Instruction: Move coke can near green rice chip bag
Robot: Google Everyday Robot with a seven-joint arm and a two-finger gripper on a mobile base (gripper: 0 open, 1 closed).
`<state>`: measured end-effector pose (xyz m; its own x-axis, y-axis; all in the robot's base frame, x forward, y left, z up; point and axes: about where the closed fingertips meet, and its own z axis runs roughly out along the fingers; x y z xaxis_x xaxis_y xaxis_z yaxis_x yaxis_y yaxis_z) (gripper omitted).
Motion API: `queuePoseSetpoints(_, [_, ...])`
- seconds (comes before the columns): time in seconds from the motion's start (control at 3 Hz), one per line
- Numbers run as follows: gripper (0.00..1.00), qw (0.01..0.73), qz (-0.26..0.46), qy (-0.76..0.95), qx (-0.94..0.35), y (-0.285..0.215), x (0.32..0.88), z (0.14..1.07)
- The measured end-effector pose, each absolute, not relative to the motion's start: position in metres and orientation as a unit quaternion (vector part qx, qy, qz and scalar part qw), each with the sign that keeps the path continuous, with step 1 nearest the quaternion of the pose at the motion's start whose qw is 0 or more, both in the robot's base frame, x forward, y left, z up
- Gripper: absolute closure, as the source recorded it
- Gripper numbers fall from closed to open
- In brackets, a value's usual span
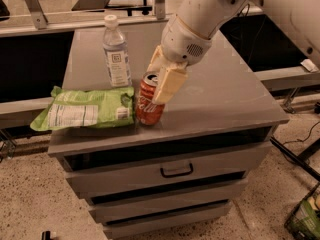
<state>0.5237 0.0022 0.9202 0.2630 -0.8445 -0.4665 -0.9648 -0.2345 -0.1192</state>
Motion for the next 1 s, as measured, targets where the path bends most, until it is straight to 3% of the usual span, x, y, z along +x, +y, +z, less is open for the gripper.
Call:
queuePoseSetpoints(0.33, [0.16, 0.196, 0.154, 0.586, -0.771, 0.0041, 0.5240, 0.9204])
queuePoseSetpoints(0.67, [0.00, 0.198, 0.153, 0.585, -0.771, 0.0059, 0.5242, 0.9206])
queuePoseSetpoints(1.0, [0.00, 0.198, 0.153, 0.585, -0.771, 0.0060, 0.5242, 0.9206])
